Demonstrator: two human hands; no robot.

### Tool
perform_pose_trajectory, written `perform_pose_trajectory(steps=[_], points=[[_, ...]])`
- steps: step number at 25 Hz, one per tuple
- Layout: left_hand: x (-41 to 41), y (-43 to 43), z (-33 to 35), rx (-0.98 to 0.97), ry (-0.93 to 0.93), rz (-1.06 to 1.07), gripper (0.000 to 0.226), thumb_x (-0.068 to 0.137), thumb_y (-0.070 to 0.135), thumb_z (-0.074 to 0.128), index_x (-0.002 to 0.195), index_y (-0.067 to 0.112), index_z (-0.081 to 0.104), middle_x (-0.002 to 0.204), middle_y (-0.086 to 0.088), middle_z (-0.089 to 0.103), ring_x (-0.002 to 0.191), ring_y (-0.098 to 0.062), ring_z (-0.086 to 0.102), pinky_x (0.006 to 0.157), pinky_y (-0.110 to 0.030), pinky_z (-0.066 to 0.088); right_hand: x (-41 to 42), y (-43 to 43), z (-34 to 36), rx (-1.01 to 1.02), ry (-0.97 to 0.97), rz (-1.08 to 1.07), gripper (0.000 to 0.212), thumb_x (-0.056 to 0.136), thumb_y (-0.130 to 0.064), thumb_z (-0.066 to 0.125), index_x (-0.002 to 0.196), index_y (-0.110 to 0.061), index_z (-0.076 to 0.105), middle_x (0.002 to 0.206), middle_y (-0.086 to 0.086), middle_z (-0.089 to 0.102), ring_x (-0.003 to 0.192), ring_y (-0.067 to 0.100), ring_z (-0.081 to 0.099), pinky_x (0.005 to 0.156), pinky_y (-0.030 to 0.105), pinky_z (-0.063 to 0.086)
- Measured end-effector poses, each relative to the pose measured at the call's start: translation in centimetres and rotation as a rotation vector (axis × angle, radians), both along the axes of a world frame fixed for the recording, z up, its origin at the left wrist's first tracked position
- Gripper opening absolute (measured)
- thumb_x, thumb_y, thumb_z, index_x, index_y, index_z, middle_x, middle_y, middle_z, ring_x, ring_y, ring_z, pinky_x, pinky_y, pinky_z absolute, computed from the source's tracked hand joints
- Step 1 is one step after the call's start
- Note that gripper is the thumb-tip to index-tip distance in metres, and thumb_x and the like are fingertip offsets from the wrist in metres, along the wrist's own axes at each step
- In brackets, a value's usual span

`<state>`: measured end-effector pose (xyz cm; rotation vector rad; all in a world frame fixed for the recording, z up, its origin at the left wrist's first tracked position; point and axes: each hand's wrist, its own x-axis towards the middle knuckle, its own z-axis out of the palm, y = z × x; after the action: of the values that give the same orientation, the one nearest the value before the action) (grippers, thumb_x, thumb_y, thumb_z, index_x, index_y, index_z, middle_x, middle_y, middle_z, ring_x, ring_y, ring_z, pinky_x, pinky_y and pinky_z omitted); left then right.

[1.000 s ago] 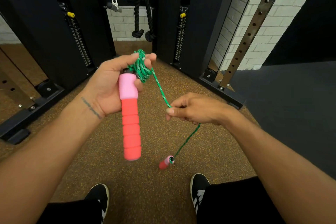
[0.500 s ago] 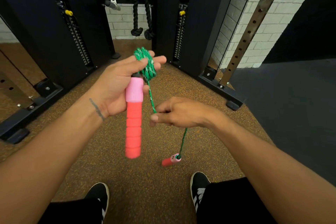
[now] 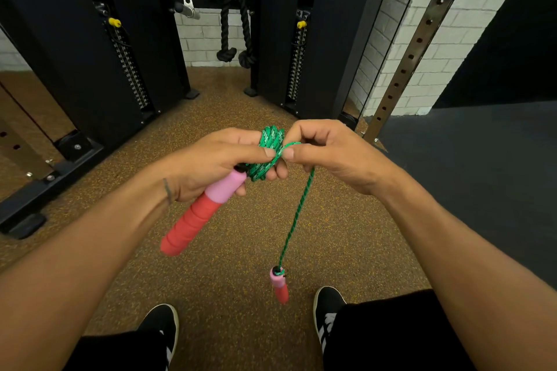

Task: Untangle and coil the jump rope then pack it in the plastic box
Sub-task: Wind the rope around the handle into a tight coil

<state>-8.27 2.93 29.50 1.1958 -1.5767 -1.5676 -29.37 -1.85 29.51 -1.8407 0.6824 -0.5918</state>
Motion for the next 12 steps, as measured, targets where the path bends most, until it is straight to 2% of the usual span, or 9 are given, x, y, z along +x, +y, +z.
perform_pose_trajectory(steps=[2,4,5,7,9,12], points=[[0.4,0.0,0.2,0.016,0.012,-0.057,0.033,0.088,0.025,0.062,0.112,0.002,0.063,0.094,-0.004,0.072,0.078,-0.006,0.063,0.044,-0.018,0.048,0.2,0.1,-0.3,0.010,-0.039,0.023,0.007,0.096,-0.010,0.063,0.096,-0.003,0.065,0.086,0.019,0.072,0.085,0.018,0.070,0.075,0.030,0.050],[0.6,0.1,0.3,-0.005,-0.067,-0.079,0.041,0.087,0.034,0.069,0.108,-0.001,0.063,0.087,0.000,0.072,0.074,-0.006,0.062,0.045,-0.018,0.047,0.4,-0.2,-0.7,-0.064,-0.038,-0.016,0.010,0.092,-0.015,0.069,0.097,-0.007,0.066,0.092,0.019,0.071,0.087,0.026,0.069,0.079,0.044,0.055],[0.5,0.1,0.3,-0.016,-0.111,-0.081,0.043,0.086,0.037,0.070,0.105,0.000,0.064,0.084,0.002,0.071,0.072,-0.005,0.062,0.046,-0.018,0.047,0.6,-0.3,-0.8,-0.098,-0.040,-0.045,0.011,0.088,-0.017,0.073,0.095,-0.011,0.066,0.091,0.017,0.069,0.084,0.029,0.067,0.078,0.046,0.056],[0.3,0.1,0.2,-0.024,-0.141,-0.079,0.045,0.086,0.040,0.070,0.104,-0.002,0.065,0.080,0.004,0.071,0.069,-0.004,0.061,0.046,-0.019,0.046,0.7,-0.6,-0.9,-0.078,-0.089,-0.089,0.017,0.084,-0.011,0.076,0.093,-0.013,0.063,0.084,0.013,0.063,0.075,0.022,0.062,0.071,0.033,0.056],[0.2,0.2,-0.1,-0.018,-0.084,-0.082,0.052,0.084,0.039,0.070,0.112,-0.005,0.063,0.080,0.002,0.070,0.067,-0.005,0.060,0.045,-0.019,0.045,0.7,-0.7,-0.8,-0.006,-0.128,-0.101,0.021,0.081,-0.012,0.076,0.098,-0.013,0.064,0.083,0.011,0.060,0.073,0.019,0.061,0.069,0.025,0.056],[0.0,0.3,-0.2,0.036,0.086,-0.085,0.040,0.088,0.029,0.062,0.118,0.003,0.067,0.077,-0.001,0.067,0.063,-0.006,0.056,0.041,-0.018,0.042,0.5,-1.0,-1.0,0.076,-0.158,-0.087,0.024,0.078,-0.030,0.073,0.099,-0.018,0.072,0.091,0.006,0.069,0.085,0.018,0.065,0.079,0.029,0.055]])
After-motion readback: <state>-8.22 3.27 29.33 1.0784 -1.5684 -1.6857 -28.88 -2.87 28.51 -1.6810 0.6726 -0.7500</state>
